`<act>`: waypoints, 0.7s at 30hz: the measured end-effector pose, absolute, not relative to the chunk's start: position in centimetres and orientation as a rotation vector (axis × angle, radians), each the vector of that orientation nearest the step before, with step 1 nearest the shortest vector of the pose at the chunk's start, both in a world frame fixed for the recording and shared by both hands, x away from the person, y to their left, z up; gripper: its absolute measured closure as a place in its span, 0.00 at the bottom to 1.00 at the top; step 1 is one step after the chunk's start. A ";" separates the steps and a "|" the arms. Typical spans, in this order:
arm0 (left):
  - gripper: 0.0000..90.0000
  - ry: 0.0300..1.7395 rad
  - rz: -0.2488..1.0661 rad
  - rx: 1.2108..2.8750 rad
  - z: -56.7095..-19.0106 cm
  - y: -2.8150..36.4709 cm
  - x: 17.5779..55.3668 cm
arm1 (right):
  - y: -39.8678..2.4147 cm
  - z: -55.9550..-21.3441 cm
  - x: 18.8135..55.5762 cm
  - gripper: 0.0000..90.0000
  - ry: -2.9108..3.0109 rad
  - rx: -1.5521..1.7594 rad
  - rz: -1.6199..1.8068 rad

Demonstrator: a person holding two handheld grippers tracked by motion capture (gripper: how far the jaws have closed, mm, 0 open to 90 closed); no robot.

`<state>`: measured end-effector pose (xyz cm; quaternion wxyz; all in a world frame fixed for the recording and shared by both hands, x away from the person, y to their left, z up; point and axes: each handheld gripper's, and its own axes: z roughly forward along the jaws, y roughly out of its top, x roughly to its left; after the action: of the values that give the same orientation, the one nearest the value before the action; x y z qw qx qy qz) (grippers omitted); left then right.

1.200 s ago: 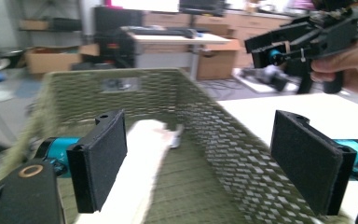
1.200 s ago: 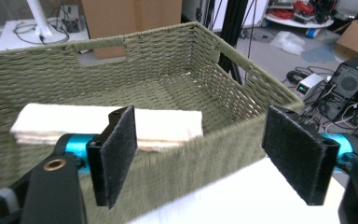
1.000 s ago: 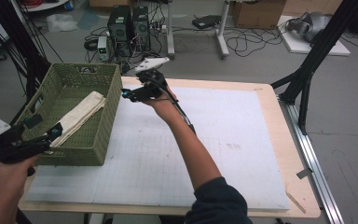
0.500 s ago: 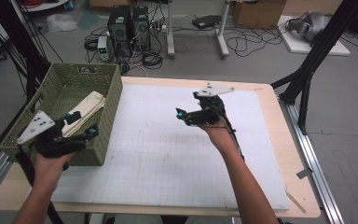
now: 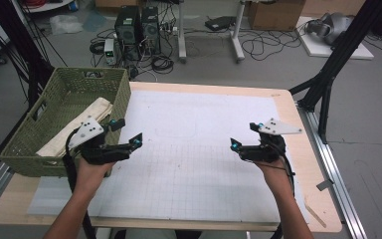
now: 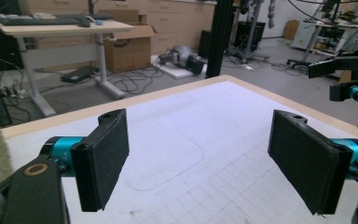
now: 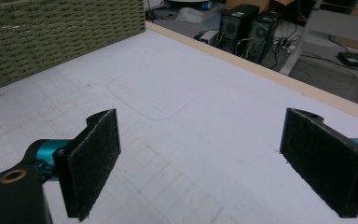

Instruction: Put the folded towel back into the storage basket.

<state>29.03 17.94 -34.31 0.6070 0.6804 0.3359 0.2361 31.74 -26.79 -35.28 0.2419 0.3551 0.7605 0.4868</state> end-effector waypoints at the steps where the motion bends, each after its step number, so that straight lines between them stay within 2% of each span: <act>1: 0.23 0.767 0.541 1.577 -34.5 17.4 29.0 | -27.3 -35.4 31.4 0.12 2.068 0.986 1.335; 12: 0.23 0.706 0.474 1.649 -36.8 14.0 28.4 | -31.1 -37.6 27.6 0.12 2.001 1.080 1.254; 21: 0.24 0.712 0.459 1.668 -38.1 13.6 28.5 | -31.3 -38.8 27.1 0.12 2.004 1.100 1.235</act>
<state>28.47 13.61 -38.06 0.5934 0.7177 0.3063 0.1973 27.10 -31.28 -38.77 0.2683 0.4077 0.7429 0.4581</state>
